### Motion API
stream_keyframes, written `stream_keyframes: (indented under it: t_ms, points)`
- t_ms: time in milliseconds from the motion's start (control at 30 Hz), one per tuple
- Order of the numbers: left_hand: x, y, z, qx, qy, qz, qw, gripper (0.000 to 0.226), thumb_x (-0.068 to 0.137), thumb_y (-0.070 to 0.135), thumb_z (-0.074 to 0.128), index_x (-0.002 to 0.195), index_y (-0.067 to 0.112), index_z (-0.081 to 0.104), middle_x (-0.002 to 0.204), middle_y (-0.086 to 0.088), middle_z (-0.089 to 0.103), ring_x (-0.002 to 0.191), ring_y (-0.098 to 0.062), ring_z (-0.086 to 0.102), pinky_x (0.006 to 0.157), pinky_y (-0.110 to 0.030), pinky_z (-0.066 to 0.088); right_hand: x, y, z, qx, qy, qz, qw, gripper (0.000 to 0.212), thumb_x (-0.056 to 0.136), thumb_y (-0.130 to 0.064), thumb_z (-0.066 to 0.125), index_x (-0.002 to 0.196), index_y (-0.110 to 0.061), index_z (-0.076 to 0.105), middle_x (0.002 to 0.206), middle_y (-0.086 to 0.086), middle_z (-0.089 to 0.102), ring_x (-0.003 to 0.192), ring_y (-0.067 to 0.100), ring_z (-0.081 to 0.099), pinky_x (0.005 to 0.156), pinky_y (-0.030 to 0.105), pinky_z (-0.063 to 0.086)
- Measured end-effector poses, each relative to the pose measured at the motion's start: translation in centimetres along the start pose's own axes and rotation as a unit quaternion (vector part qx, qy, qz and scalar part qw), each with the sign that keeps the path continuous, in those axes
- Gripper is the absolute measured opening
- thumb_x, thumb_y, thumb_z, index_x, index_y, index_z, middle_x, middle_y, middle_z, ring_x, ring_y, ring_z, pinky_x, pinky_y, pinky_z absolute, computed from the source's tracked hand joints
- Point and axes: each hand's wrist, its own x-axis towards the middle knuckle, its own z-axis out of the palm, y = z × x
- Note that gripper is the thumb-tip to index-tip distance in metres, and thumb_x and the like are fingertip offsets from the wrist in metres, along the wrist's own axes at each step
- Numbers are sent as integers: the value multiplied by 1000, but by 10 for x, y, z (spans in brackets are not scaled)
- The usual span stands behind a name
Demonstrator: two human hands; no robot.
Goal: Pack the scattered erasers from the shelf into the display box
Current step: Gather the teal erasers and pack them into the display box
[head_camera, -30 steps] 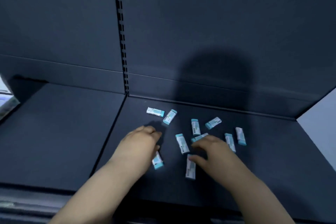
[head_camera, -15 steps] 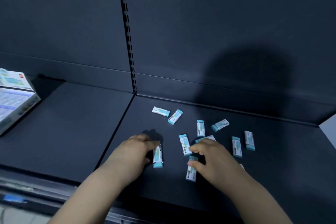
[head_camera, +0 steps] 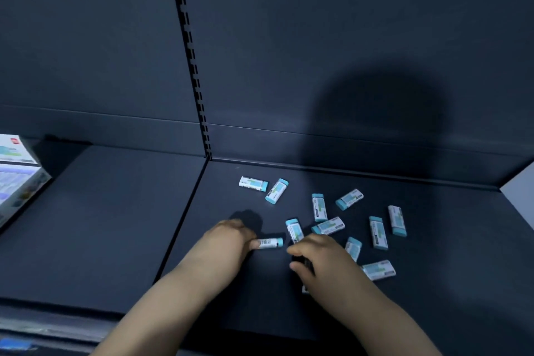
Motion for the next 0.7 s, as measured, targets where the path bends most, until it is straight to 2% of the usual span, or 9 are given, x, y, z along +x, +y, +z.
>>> stream_keyframes:
  t_ms: [167, 267, 400, 500, 600, 667, 700]
  points:
    - [-1, 3, -7, 11, -20, -42, 999, 36, 99, 41, 36, 106, 14, 60, 108, -5, 56, 103, -23, 54, 84, -28, 41, 2, 0, 5, -7, 4, -2, 1000, 29, 95, -29, 48, 121, -23, 57, 118, -6, 53, 115, 11, 41, 93, 13, 27]
    - [-4, 6, -7, 26, -18, -59, 998, 37, 97, 44, 37, 105, 15, 59, 109, -4, 56, 102, -23, 55, 84, -31, 44, 3, -2, 7, -10, -1, -2, 1000, 30, 94, -30, 49, 122, -23, 57, 119, -5, 53, 116, 11, 40, 96, 15, 28]
    - [-11, 13, -5, 38, 5, -52, 998, 35, 94, 47, 41, 102, 16, 55, 110, -3, 55, 104, -21, 52, 84, -31, 44, 3, -5, 6, -9, 7, -3, 1000, 29, 92, -29, 52, 120, -22, 59, 117, -4, 54, 115, 12, 42, 98, 18, 31]
    - [-14, 24, -4, 36, 0, -45, 998, 38, 90, 52, 47, 104, 17, 52, 113, -1, 54, 108, -20, 50, 84, -30, 42, 3, -3, 8, -6, 15, 0, 1000, 25, 91, -26, 54, 115, -24, 61, 112, -7, 54, 110, 9, 46, 91, 12, 31]
    - [-15, 26, -7, 48, 0, -41, 998, 42, 92, 55, 42, 111, 18, 51, 117, -1, 53, 111, -20, 50, 85, -30, 41, 5, 6, 3, 2, 53, 28, 998, 15, 88, -18, 58, 100, -22, 66, 99, -5, 58, 98, 11, 54, 84, 15, 37]
    - [-15, 22, -11, 41, 32, 0, 999, 33, 97, 43, 38, 124, 26, 46, 127, 4, 47, 118, -17, 44, 91, -28, 37, 7, 13, -2, 0, 77, 61, 995, 13, 87, -17, 59, 97, -20, 67, 97, -5, 59, 95, 11, 55, 85, 19, 41]
    - [-15, 19, -12, 38, 37, 36, 998, 35, 98, 35, 39, 133, 32, 39, 136, 8, 40, 125, -15, 38, 96, -27, 34, 8, 16, -4, -2, 82, 75, 994, 13, 87, -18, 59, 97, -20, 66, 98, -5, 59, 96, 12, 55, 86, 19, 41]
